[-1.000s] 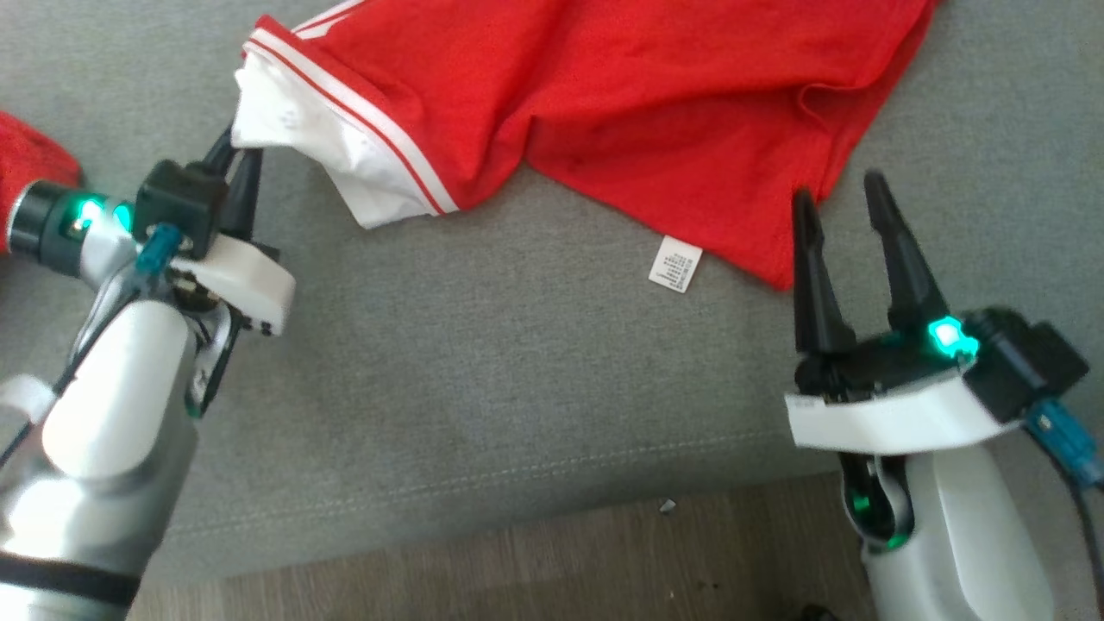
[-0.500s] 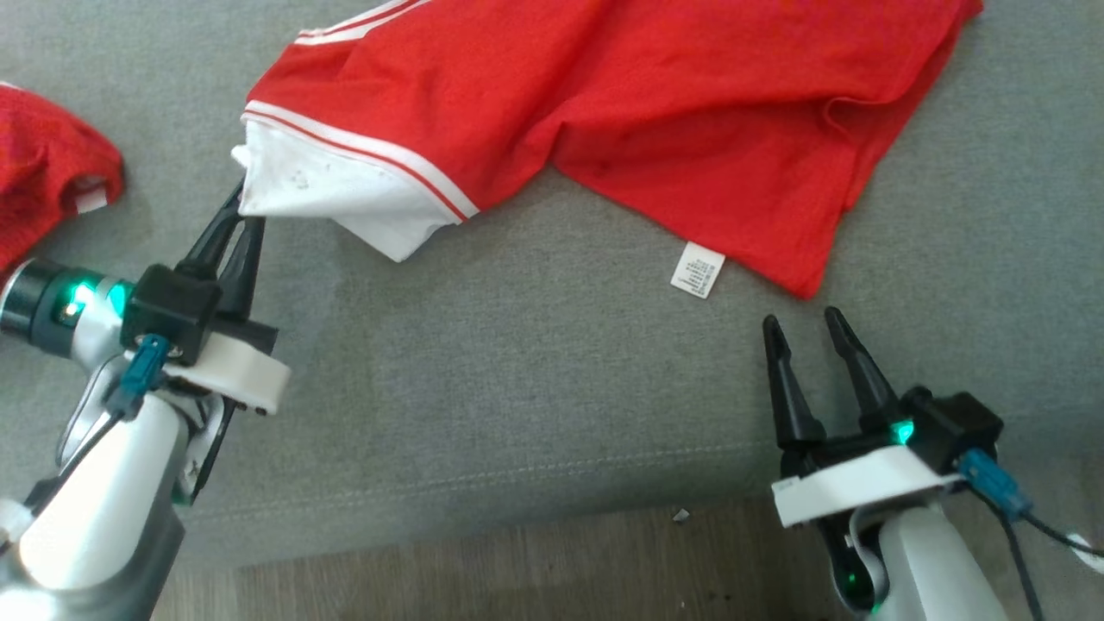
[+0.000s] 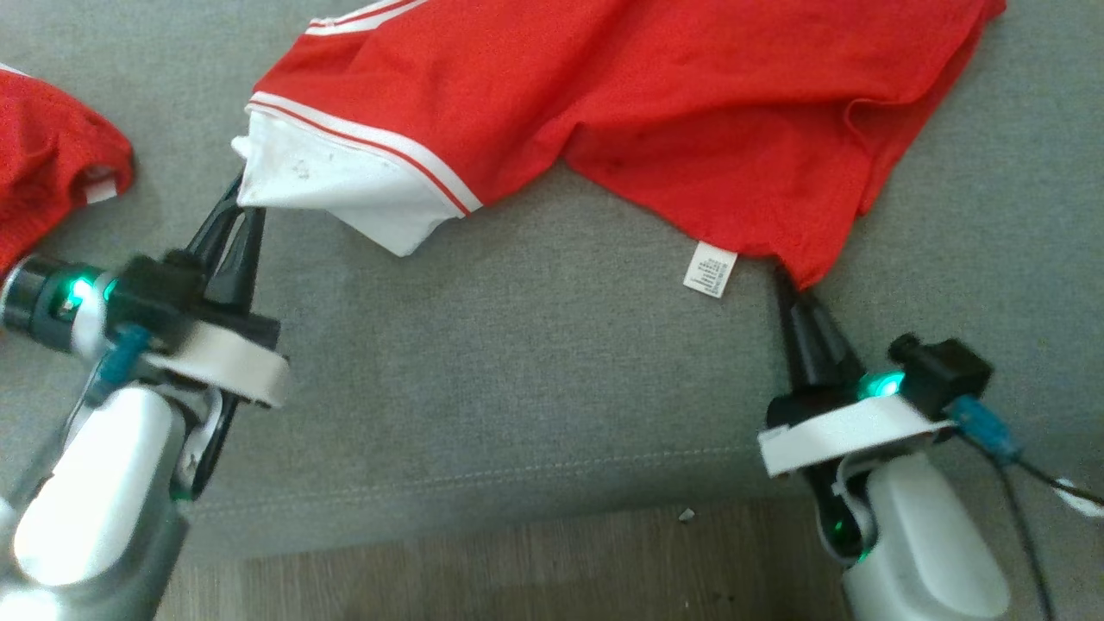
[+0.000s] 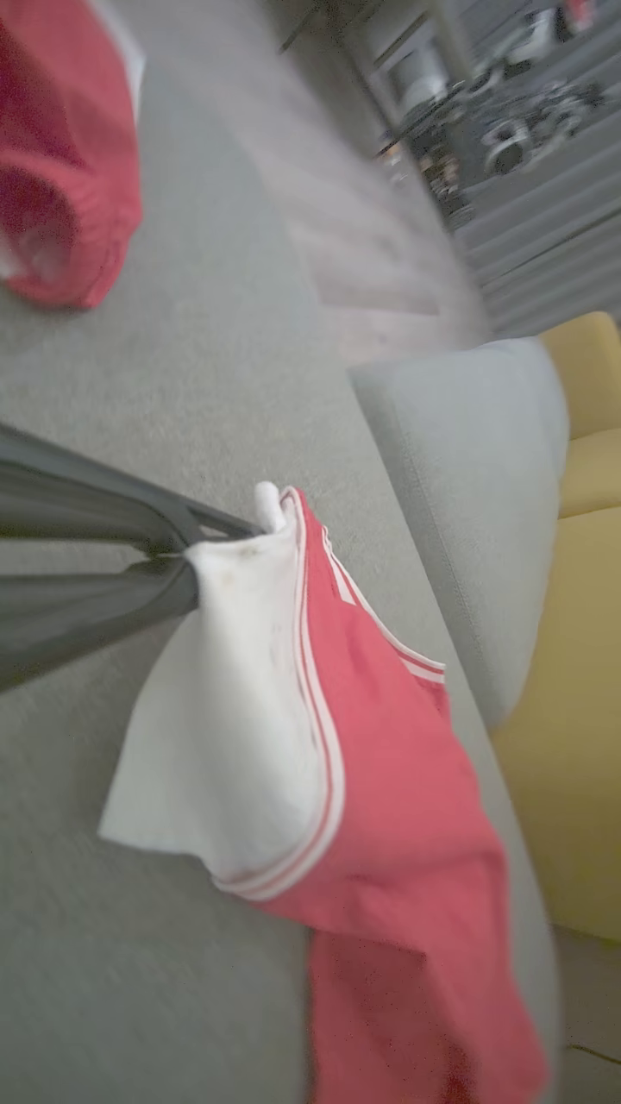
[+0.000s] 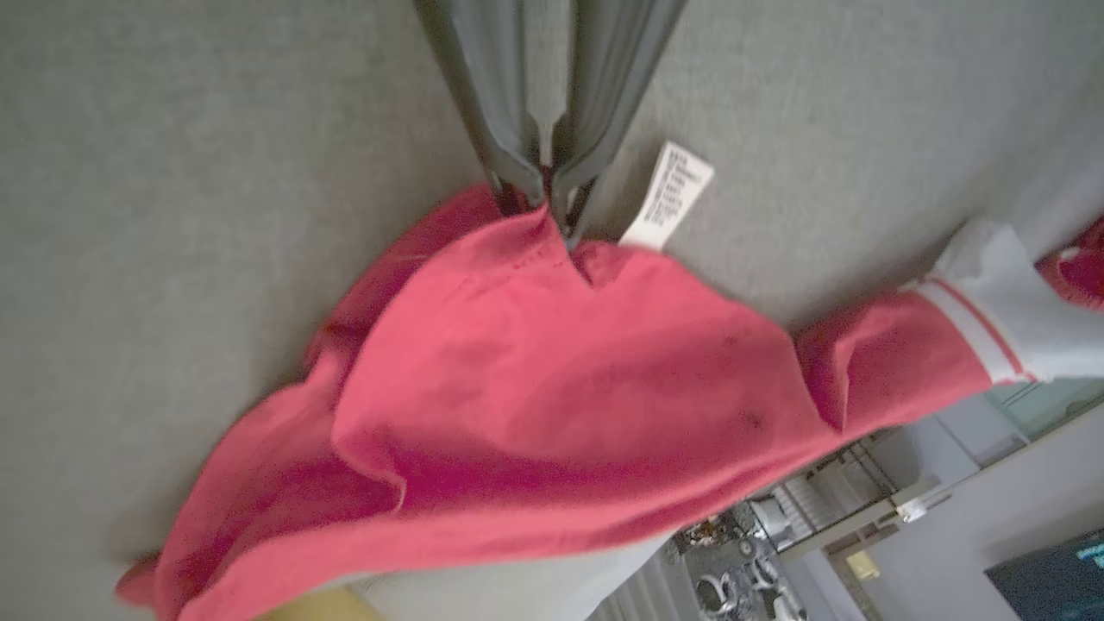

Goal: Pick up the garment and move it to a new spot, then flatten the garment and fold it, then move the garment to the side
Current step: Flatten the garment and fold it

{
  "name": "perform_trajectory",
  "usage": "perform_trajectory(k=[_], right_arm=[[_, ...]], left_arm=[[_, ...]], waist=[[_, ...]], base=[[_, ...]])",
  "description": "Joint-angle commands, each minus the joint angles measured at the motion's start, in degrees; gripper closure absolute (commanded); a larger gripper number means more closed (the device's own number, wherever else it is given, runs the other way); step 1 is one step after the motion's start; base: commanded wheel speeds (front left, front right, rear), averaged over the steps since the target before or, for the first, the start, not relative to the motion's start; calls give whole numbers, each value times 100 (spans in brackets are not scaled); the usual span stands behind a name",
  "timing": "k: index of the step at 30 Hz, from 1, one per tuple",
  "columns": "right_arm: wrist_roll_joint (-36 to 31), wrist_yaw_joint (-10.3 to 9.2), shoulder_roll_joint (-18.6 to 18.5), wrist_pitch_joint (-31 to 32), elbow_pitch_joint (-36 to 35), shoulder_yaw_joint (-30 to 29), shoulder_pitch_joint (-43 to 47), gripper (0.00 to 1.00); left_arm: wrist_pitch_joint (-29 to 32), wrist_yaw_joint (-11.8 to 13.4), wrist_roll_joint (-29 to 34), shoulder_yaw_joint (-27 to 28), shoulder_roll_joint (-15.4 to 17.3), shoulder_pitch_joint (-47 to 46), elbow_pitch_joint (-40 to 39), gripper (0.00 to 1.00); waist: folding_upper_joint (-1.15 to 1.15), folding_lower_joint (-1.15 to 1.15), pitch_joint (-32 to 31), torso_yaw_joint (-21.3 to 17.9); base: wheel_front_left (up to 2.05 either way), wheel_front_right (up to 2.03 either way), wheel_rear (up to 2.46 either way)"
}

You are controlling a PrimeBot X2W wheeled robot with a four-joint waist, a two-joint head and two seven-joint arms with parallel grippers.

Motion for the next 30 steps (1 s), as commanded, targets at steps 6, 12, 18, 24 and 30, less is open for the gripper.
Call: perform_trajectory(k=[6,12,18,24,30], right_arm=[[299,42,4,-45,-1737,-103,76,100],[507,42,-371,159,-2510,-300,-585,100],[468,42,-1104,885,-2734,-592,-1910,100],[592,42,-1654,1700,-2142,-629,-3376,100],[777,42,-1831,2085,-1154,-404,-4707,100]], left_arm=[[1166,-994,-2966,768,-368,40,-995,100],[2522,-894,-5272,1360,-360,-415,-2214,100],[3307,-227,-5763,1395,-377,-1613,-2658,100],[3642,192,-5157,1183,-239,-3172,-1864,100],[3554,468,-4615,1141,-235,-4612,-546,100]], waist=[[0,0,-345,-78],[0,0,-739,-169],[0,0,-929,-122],[0,0,-807,-16],[0,0,-328,61]], base=[[0,0,0],[0,0,0],[0,0,0],[0,0,0],[0,0,0]])
